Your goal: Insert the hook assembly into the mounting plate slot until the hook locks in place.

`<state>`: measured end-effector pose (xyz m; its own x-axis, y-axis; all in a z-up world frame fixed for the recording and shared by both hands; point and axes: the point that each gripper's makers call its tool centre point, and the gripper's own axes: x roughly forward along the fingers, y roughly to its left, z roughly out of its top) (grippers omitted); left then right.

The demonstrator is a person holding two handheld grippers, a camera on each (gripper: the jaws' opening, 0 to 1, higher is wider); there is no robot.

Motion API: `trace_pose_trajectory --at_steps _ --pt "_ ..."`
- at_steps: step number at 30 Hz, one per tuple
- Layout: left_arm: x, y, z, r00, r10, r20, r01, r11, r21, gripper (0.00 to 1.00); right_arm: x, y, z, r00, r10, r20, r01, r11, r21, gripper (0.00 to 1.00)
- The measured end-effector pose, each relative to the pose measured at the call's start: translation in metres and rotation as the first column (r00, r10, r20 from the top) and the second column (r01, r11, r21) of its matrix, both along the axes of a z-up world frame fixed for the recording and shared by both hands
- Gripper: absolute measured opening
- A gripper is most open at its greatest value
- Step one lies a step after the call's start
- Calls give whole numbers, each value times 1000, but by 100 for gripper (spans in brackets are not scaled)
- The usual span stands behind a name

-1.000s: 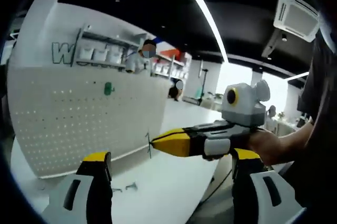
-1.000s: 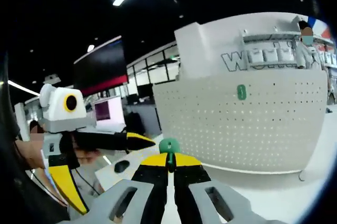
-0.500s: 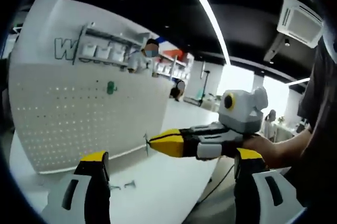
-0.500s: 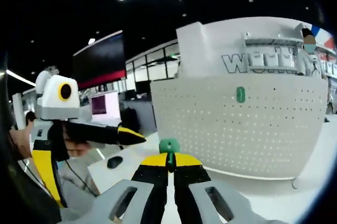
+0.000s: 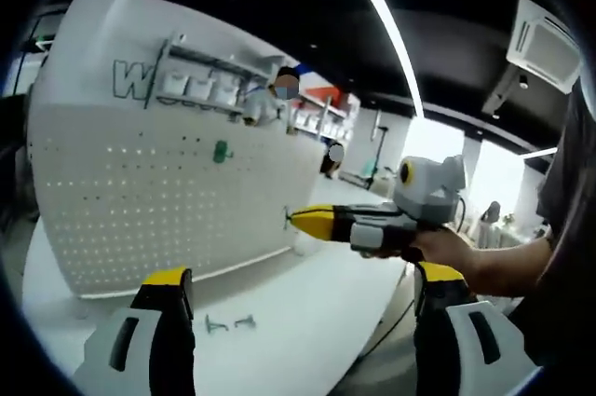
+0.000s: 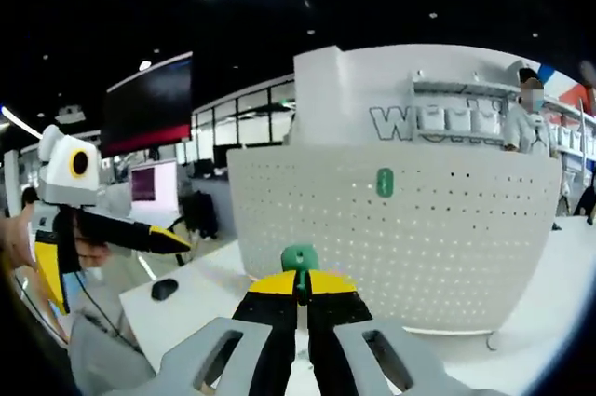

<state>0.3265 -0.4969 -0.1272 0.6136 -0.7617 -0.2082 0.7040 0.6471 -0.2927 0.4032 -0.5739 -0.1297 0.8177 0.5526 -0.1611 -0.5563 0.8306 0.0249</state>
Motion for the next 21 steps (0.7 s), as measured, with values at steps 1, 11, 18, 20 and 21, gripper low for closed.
trace_pose_trajectory --at_steps 1,11,18,20,21 --pt "1 1 -1 1000 6 -8 -6 1000 -7 100 2 -2 1 1000 -6 5 6 1000 -2 0" --pt "6 6 -8 999 25 -34 -25 1000 1 100 36 -21 8 997 -70 17 70 997 27 0" --pt "12 10 -8 999 29 -36 -29 1000 9 100 52 -24 11 995 -98 30 96 994 54 0" --pt "12 10 -8 999 30 -36 -29 999 13 100 57 -25 11 993 -111 42 109 993 49 0" --pt "13 11 -9 999 30 -38 -29 999 15 100 59 -25 11 992 -116 47 114 992 48 0"
